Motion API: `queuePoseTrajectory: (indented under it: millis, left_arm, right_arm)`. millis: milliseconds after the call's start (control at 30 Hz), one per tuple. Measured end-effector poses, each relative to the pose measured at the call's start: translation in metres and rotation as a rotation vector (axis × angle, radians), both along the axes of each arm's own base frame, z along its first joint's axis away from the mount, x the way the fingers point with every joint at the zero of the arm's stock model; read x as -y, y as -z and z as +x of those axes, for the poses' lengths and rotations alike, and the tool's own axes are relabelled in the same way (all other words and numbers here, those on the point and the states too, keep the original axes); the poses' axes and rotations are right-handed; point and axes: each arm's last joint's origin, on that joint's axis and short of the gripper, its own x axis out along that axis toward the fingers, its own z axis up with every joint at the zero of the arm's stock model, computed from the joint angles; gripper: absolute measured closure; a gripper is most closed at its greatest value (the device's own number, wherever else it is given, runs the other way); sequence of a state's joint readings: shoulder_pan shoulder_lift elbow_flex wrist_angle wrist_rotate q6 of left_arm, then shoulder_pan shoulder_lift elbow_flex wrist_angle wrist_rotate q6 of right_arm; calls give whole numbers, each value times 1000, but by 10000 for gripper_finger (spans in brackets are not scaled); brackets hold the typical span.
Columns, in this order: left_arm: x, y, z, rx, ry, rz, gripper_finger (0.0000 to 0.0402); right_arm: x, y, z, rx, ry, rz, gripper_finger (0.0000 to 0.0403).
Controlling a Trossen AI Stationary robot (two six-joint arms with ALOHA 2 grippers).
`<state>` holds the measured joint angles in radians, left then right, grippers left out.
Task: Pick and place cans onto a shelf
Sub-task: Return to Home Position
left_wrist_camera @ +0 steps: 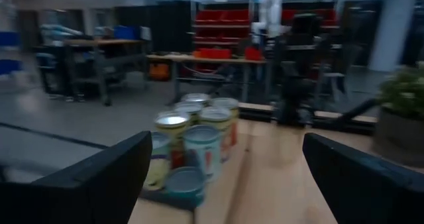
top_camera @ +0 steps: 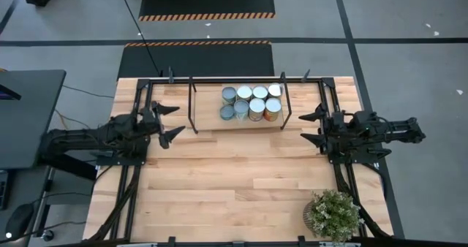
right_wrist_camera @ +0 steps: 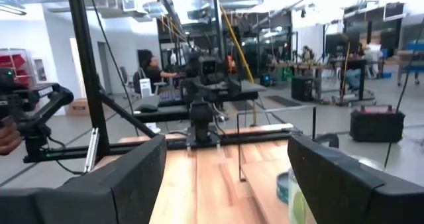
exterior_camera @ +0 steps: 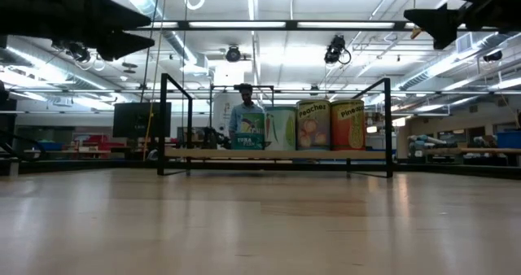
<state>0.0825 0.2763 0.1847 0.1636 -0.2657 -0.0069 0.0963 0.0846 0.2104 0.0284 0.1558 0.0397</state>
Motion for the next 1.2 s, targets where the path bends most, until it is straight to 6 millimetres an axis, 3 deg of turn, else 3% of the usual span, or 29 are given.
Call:
queuePoseTrajectory:
  millis: [233,500,667,833,1067,1200]
  left_arm:
    - [-5,9,-12,56,-91,20,3]
    - [-3,12,-20,80,15,63,3]
    - [-3,26,-20,89,10,67,3]
    - [-4,36,-17,99,-1,81,3]
    - [-3,35,-17,103,33,103,3]
    - [-2,34,-17,98,29,136,3]
  right_arm:
    - [3,-1,-10,13,66,-48,81]
    - [2,1,-10,-20,56,-35,81]
    - [2,5,-10,-47,46,-8,81]
    - [1,17,-4,-58,28,0,81]
    - [0,54,9,-45,29,-7,81]
    - [0,59,10,-80,34,8,81]
